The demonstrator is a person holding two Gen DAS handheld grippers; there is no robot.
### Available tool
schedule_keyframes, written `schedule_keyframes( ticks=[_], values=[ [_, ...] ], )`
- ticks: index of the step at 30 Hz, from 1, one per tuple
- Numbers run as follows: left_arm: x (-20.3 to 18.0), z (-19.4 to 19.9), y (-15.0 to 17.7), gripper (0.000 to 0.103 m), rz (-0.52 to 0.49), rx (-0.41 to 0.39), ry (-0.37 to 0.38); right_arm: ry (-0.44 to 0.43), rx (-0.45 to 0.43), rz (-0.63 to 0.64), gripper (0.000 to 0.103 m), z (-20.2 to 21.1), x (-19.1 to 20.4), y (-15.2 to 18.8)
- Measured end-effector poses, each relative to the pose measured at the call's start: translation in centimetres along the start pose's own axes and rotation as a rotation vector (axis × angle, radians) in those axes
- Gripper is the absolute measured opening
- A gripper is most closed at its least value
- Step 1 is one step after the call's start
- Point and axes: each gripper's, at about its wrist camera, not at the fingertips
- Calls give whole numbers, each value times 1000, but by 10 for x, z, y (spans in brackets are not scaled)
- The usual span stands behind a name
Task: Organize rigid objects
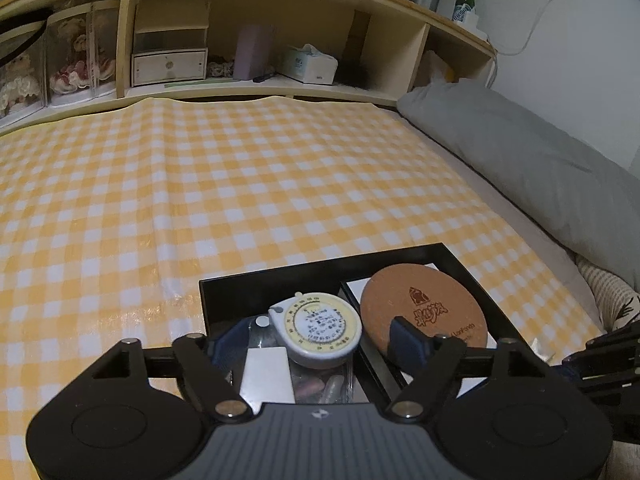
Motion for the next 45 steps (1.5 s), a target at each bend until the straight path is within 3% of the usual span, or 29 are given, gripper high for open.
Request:
schedule_keyframes(
  ticks=[8, 14, 25, 29, 35, 37, 45],
  values=[
    [-3, 10, -2, 87, 4, 14, -9, 1, 0, 0, 6, 0, 0, 0],
    [-4, 29, -7, 102, 27, -7, -33, 1, 0, -1, 6, 0, 0, 0],
    [-6, 72, -6, 103, 46, -4, -114, -4, -9, -5, 7, 4, -1, 1],
    [-7, 93, 2, 103, 45, -8, -141, -11, -60, 4, 8, 26, 3, 2],
    [-10, 131, 14, 103, 87, -58, -180, -40, -180, 20, 22, 66, 9, 10],
    [-13, 143, 17, 103, 90, -79, -202, -43, -222, 21, 35, 78, 12, 15],
    [-22, 170, 46, 103, 109, -90, -244, -15, -325, 52, 60, 111, 26, 48]
  ],
)
Point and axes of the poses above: each gripper's, at about its wrist camera, not at the fingertips, and z roughly against the way its jaws point, x to its left, y to its underside, and after that the axes turned 10 degrees about -y, right-handed
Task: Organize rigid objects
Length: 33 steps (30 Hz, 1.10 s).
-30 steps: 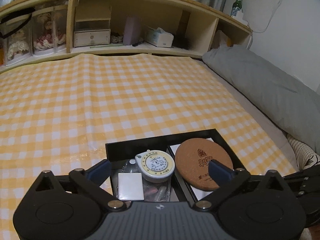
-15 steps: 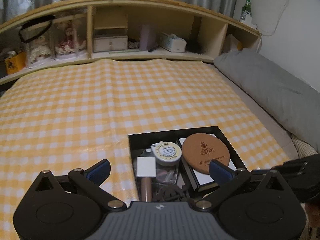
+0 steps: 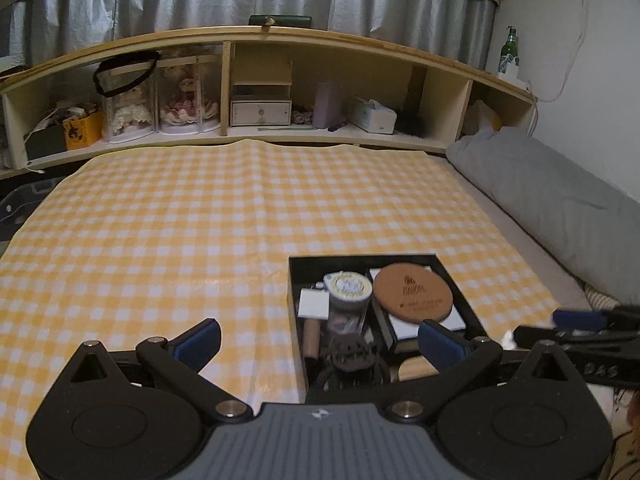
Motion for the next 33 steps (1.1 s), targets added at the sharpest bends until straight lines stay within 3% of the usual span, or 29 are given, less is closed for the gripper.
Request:
schedule_keyframes(
  ticks=[7, 16, 33],
  values=[
    [5, 25, 18, 103, 22, -33, -27, 23, -83, -5, 82, 30, 9, 17],
    [2, 47, 33, 103, 1, -78, -52, 65, -155, -12, 102, 54, 17, 38],
    [4, 47, 45, 103, -8, -75, -98, 99, -193, 18, 103, 56, 24, 48]
  ],
)
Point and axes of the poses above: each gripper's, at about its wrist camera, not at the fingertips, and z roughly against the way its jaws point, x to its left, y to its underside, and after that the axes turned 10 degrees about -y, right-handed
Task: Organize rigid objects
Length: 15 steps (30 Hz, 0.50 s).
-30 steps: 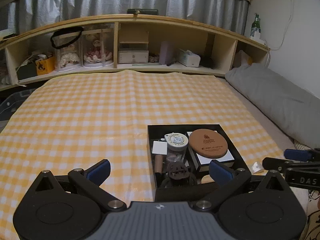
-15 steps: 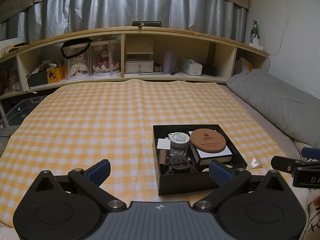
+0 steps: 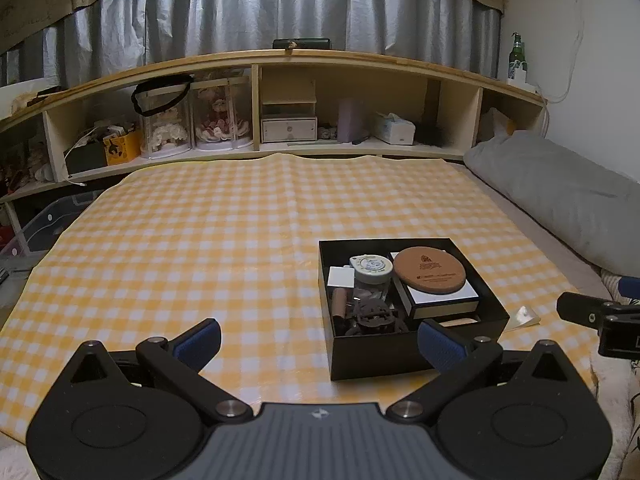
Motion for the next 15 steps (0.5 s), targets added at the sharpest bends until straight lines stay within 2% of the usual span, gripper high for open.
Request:
schedule_keyframes(
  ticks=[15],
  values=[
    [0, 0, 0, 103, 1, 2, -3, 0, 1, -2, 103, 0, -1, 0]
  ],
)
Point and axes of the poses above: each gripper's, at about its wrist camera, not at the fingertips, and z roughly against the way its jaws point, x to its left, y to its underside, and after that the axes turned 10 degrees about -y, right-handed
